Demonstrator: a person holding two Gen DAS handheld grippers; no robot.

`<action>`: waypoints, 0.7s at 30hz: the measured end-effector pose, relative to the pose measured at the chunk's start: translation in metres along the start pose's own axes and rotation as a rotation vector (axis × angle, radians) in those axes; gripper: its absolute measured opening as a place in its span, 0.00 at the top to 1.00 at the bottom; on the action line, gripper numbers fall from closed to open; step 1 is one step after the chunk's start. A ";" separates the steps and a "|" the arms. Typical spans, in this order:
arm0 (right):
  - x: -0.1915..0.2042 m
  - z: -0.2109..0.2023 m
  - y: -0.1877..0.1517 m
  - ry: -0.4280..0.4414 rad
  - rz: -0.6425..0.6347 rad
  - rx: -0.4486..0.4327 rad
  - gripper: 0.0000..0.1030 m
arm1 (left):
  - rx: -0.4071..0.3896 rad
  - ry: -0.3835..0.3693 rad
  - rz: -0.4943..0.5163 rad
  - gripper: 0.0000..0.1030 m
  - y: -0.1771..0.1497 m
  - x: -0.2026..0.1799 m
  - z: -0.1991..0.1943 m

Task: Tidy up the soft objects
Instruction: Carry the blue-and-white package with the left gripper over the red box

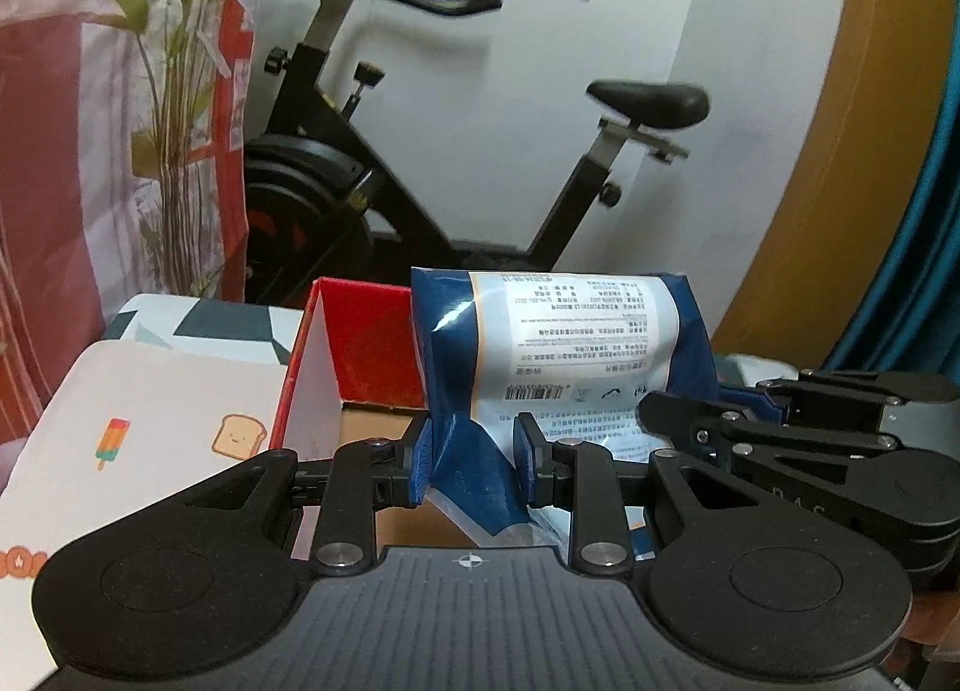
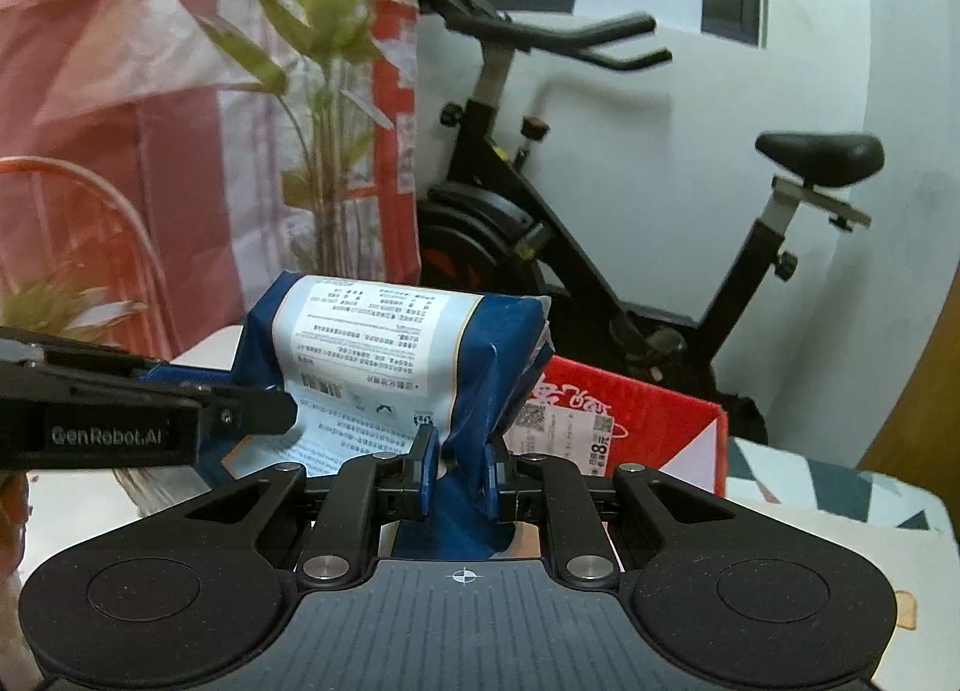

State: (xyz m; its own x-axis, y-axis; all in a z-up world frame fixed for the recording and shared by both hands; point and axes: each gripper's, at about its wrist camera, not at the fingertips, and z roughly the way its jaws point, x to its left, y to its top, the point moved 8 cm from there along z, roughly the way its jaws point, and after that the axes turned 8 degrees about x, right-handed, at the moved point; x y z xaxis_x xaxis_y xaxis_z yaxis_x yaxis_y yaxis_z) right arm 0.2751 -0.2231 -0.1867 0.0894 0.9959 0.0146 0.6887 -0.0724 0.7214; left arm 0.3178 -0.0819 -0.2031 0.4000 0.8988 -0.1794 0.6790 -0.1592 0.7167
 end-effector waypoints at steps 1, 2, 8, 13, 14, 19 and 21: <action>-0.002 0.008 0.000 -0.001 0.009 0.011 0.86 | 0.014 0.006 0.000 0.71 0.001 0.002 0.008; -0.004 0.017 -0.001 -0.001 0.019 0.025 0.86 | 0.029 0.009 -0.003 0.71 0.000 0.004 0.014; -0.014 0.061 -0.008 -0.004 0.075 0.104 0.87 | 0.102 0.030 0.007 0.71 -0.004 0.012 0.047; -0.020 0.084 -0.018 -0.004 0.124 0.170 0.87 | 0.134 0.048 0.026 0.71 -0.009 0.016 0.059; -0.020 0.087 -0.020 -0.005 0.130 0.182 0.87 | 0.137 0.056 0.028 0.71 -0.010 0.018 0.059; -0.020 0.098 -0.029 -0.008 0.147 0.243 0.91 | 0.138 0.077 0.034 0.71 -0.010 0.020 0.060; -0.015 0.102 -0.028 0.013 0.132 0.264 0.91 | 0.135 0.081 0.037 0.71 -0.010 0.019 0.060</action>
State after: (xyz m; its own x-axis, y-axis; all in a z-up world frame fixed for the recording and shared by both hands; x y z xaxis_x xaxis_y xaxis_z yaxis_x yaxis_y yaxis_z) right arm 0.3277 -0.2416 -0.2780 0.1829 0.9774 0.1064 0.8350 -0.2116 0.5079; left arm 0.3551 -0.0879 -0.2537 0.3795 0.9202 -0.0957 0.7436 -0.2418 0.6234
